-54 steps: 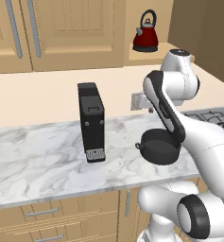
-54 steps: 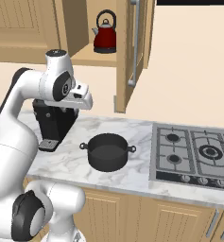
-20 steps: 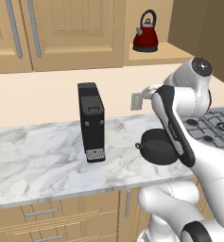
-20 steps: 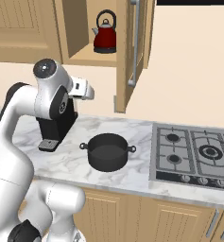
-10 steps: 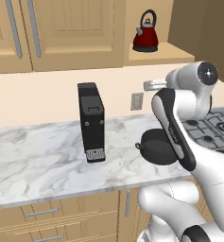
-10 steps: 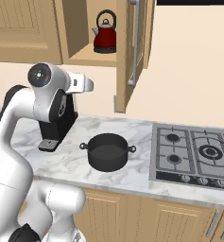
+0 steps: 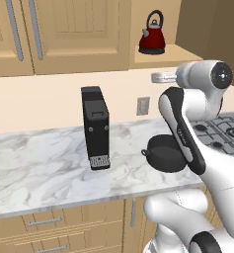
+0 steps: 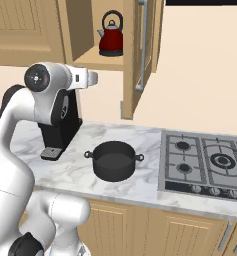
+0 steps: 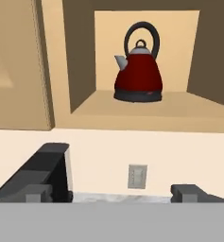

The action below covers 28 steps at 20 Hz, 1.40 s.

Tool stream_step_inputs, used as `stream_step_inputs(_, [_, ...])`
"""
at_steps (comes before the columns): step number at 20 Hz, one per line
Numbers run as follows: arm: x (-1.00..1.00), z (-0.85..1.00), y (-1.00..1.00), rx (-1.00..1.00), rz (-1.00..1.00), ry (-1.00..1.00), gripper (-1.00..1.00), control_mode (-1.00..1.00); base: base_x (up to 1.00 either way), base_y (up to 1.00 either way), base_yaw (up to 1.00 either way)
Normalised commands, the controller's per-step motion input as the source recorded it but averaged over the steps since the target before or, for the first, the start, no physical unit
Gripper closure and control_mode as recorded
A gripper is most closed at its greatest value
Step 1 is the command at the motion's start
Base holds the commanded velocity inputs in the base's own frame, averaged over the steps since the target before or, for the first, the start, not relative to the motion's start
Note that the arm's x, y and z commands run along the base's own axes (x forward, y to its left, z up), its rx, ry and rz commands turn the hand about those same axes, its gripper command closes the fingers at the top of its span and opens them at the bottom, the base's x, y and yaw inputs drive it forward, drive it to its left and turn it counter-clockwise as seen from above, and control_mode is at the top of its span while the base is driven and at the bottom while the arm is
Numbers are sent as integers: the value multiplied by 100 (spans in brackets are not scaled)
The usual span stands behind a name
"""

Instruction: Pick the kettle from the cabinet and place it on a stove burner. Then pick the pot from the counter and place it on another stove burner. Finally, turn both burners on.

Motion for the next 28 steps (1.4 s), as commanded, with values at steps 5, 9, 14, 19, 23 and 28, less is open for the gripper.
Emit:
stream_step_inputs(5, [0,42,0,0,0,-14,-100,-100,0,0,0])
stream_step_inputs(9, [0,34,0,0,-1,-17,-100,-100,0,0,0])
stream_step_inputs(14, [0,15,1,0,-1,-13,-100,-100,0,0,0])
stream_step_inputs(19, [1,4,0,0,0,-9,-100,-100,0,0,0])
stream_step_inputs(23, [0,1,1,0,0,-8,-100,-100,0,0,0])
stream_step_inputs(28, [0,0,0,0,0,-5,-100,-100,0,0,0])
